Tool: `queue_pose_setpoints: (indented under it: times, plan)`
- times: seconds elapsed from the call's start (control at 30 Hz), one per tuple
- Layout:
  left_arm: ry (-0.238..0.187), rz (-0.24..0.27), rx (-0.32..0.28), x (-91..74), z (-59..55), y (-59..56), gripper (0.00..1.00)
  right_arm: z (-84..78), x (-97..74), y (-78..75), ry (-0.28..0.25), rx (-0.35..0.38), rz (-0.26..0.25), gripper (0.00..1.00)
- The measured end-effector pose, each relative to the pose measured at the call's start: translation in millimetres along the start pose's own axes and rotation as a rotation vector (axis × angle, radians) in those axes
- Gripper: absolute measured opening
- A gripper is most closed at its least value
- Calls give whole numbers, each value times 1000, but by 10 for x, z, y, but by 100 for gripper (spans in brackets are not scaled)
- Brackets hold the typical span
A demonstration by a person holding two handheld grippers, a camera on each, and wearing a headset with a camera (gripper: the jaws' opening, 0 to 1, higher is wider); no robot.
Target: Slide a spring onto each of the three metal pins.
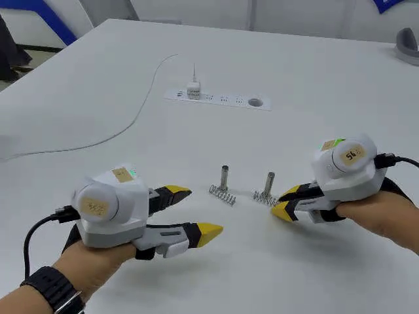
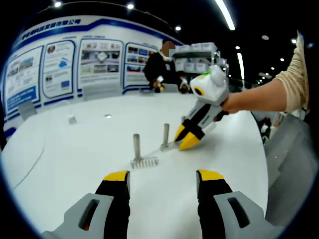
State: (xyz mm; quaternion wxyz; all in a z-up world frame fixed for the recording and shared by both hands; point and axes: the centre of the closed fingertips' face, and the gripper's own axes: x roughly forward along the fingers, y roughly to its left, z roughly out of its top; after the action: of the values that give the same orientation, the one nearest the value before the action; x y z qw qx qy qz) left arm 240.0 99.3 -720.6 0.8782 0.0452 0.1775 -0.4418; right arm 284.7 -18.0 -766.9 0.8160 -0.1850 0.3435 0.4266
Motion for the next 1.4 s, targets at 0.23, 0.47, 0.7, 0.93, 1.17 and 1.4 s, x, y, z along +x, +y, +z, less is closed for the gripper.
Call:
queue_pose_setpoints:
  times: [0.23,0.47,0.7,0.93,1.17,1.4]
  plan:
    - [-2,3,1,-3,3,-1,54,-3,17,-8,3,8,-1,16]
    - [1,1,1,1,-2,-2,54,-3,26,-12,3,36,0,13]
    - [4,-14,10,29,-3,-53,53,21,16,3,0,48,-4,11]
    - [11,-33,20,57,-19,-111,51,93,-110,109,-10,20,9,11]
    - [29,-81,57,127,-40,-265,49,159,-262,303,-15,-55,61,11]
    - [32,-105,87,173,-8,-331,47,207,-349,574,17,-192,148,11]
